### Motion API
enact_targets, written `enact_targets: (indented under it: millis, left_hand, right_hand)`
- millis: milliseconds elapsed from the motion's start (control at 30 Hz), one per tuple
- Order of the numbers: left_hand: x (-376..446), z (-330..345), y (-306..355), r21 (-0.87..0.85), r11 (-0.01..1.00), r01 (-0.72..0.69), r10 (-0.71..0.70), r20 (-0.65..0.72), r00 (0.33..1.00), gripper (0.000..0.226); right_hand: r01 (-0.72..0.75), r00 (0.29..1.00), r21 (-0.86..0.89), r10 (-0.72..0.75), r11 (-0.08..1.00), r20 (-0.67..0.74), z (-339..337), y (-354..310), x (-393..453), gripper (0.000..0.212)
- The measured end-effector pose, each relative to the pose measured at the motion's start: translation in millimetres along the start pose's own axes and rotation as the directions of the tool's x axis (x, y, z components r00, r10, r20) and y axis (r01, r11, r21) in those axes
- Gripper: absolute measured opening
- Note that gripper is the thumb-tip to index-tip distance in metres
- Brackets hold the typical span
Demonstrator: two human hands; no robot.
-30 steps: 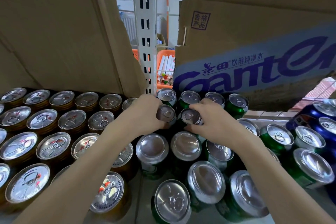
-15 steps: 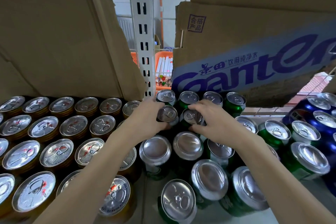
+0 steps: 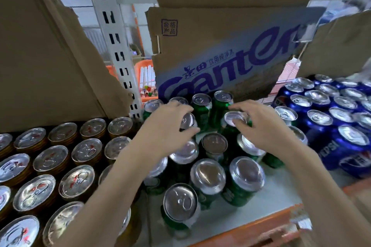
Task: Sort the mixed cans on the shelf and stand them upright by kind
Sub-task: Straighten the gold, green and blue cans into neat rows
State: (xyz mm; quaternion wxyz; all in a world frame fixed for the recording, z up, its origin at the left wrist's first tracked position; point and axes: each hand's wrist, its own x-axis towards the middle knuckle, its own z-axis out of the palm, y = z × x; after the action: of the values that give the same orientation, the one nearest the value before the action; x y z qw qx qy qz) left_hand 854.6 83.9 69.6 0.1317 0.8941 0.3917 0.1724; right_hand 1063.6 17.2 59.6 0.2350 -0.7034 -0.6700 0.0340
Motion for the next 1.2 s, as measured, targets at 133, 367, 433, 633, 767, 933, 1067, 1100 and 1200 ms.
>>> enact_targets:
  millis: [133,367,433,633,767,933,1067,1100,1200]
  left_hand:
    - [21.4,17.1,37.9,-0.018,0.995,-0.095,0.096,0.065,0.993,0.049]
    - [76.8,44.4,77.2,0.153,0.974,-0.169,0.093,0.411,0.907,0.064]
    - [87.2,51.8,79.6,0.22,0.964,-0.153,0.023,0.501,0.865,0.075]
    - [94.6,73.4,79.0,0.268,0.96,-0.079,-0.072,0.51,0.857,0.079]
    - [95.2,66.2,77.9,0.253,0.966,-0.052,-0.083,0.496,0.864,0.072]
    - [92.6,44.8,69.4,0.284,0.959,0.018,-0.143,0.427,0.893,0.076]
    - [89.9,26.2,61.6,0.331,0.941,0.063,-0.18,0.336,0.925,0.078]
    - [88.7,23.1,60.8,0.339,0.938,0.069,-0.185,0.322,0.928,0.077]
    - [85.8,19.2,61.9,0.366,0.926,0.094,-0.216,0.308,0.926,0.077]
  right_hand:
    - [-0.054,0.998,-0.021,0.054,0.998,-0.021,-20.1,32.8,-9.4,0.034]
    - [0.02,0.978,-0.107,0.002,0.994,0.209,-40.3,85.7,-5.3,0.049]
    - [0.071,0.957,-0.097,-0.04,0.993,0.289,-41.3,95.0,-1.7,0.058]
    - [0.225,0.869,-0.174,-0.117,0.959,0.48,-27.3,104.6,18.6,0.084]
    - [0.251,0.865,-0.15,-0.152,0.956,0.478,-22.4,109.3,32.1,0.085]
    - [0.271,0.873,-0.042,-0.228,0.962,0.431,-28.3,114.6,41.5,0.079]
    - [0.298,0.882,0.051,-0.296,0.953,0.367,-32.3,112.4,51.5,0.068]
    - [0.308,0.884,0.064,-0.311,0.949,0.35,-32.5,111.1,53.7,0.068]
    - [0.318,0.891,0.091,-0.33,0.944,0.311,-31.8,107.0,57.8,0.069]
